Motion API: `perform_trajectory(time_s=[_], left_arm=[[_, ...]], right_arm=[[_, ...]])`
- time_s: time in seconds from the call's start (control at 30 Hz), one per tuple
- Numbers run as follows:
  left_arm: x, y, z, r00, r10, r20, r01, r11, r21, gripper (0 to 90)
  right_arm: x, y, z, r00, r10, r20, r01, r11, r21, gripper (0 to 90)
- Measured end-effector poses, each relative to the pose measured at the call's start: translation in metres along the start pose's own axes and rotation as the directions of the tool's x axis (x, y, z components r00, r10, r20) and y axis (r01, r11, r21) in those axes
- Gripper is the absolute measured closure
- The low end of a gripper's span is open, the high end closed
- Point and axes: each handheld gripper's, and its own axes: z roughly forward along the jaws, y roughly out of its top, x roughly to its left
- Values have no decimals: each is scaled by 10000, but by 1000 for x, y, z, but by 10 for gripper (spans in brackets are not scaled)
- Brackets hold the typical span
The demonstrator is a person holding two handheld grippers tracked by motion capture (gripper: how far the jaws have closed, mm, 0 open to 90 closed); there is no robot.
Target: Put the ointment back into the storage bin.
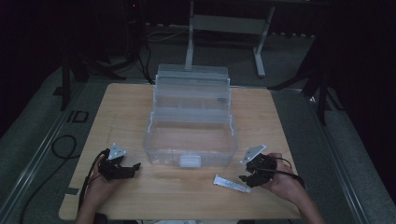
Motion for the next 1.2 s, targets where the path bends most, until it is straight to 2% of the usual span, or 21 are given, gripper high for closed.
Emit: perform_trajectory(time_s=[0.63,0.87,1.2], left_arm=[[0,0,0,10000,2,2,-2,10000,1,184],[0,0,0,10000,1,2,-1,10000,0,184],[0,0,0,10000,0,1,0,10000,-1,184]], right_arm=[[5,10,3,9986,-421,-320,434,9982,414,428],[7,16,5,9961,-728,-490,761,9946,701,433],[10,16,8,9947,-823,-618,883,9909,1017,434]])
